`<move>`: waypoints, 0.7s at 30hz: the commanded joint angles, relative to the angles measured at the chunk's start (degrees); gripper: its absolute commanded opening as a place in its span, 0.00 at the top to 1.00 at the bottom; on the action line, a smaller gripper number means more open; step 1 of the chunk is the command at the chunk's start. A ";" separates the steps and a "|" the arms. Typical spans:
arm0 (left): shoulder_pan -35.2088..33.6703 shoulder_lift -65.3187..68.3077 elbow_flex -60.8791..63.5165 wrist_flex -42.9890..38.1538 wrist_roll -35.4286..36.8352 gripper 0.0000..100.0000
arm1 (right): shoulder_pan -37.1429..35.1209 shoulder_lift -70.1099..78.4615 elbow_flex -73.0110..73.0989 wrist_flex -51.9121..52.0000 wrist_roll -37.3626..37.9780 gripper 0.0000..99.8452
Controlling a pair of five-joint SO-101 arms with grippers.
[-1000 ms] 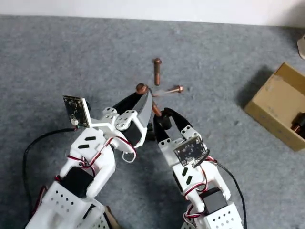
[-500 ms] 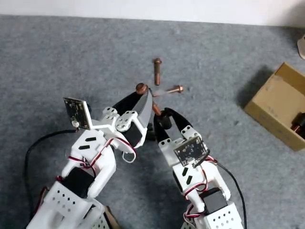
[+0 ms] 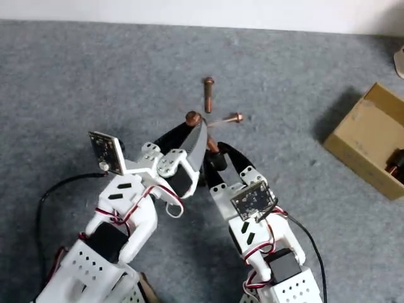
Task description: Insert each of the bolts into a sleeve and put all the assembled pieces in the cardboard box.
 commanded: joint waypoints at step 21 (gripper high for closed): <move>2.51 -0.84 -1.89 7.30 -3.52 0.99 | -0.40 -0.75 6.20 -1.54 0.62 1.00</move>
